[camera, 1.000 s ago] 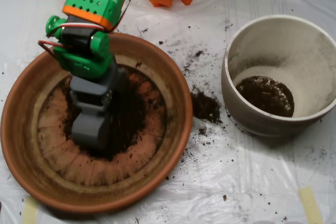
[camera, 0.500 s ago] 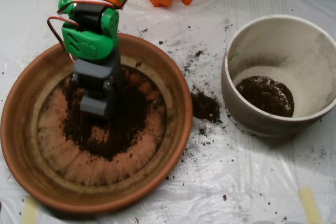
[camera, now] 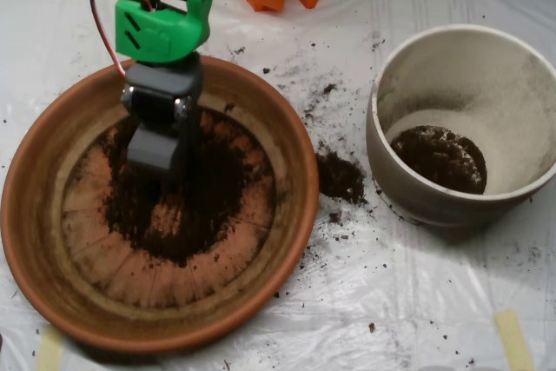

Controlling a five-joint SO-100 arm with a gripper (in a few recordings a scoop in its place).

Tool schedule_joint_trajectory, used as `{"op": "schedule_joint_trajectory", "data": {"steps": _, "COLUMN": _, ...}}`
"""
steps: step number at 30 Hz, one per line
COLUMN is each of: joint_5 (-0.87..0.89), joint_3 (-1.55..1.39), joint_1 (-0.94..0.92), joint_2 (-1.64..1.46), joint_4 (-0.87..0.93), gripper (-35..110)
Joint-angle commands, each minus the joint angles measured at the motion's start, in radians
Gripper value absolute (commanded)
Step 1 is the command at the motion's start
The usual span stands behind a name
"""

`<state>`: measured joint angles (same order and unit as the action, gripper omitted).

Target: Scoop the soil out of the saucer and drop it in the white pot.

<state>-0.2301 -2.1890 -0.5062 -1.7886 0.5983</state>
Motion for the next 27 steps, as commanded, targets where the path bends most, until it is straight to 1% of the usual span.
{"op": "schedule_joint_trajectory", "data": {"steps": 1, "joint_5": -0.009, "joint_3": -0.044, "joint_1": 0.034, "joint_2": -0.252, "joint_4": -0.029, "gripper": -1}}
{"op": "schedule_joint_trajectory", "data": {"steps": 4, "joint_5": -0.008, "joint_3": -0.055, "joint_1": 0.069, "joint_2": -0.356, "joint_4": 0.002, "gripper": -1}}
{"op": "schedule_joint_trajectory", "data": {"steps": 7, "joint_5": -0.006, "joint_3": -0.009, "joint_1": 0.104, "joint_2": -0.394, "joint_4": 0.063, "gripper": -1}}
{"op": "schedule_joint_trajectory", "data": {"steps": 15, "joint_5": -0.018, "joint_3": 0.138, "joint_1": 0.189, "joint_2": -0.393, "joint_4": 0.173, "gripper": -1}}
{"op": "schedule_joint_trajectory", "data": {"steps": 27, "joint_5": 0.060, "joint_3": 0.325, "joint_1": 0.393, "joint_2": -0.420, "joint_4": 0.316, "gripper": -1}}
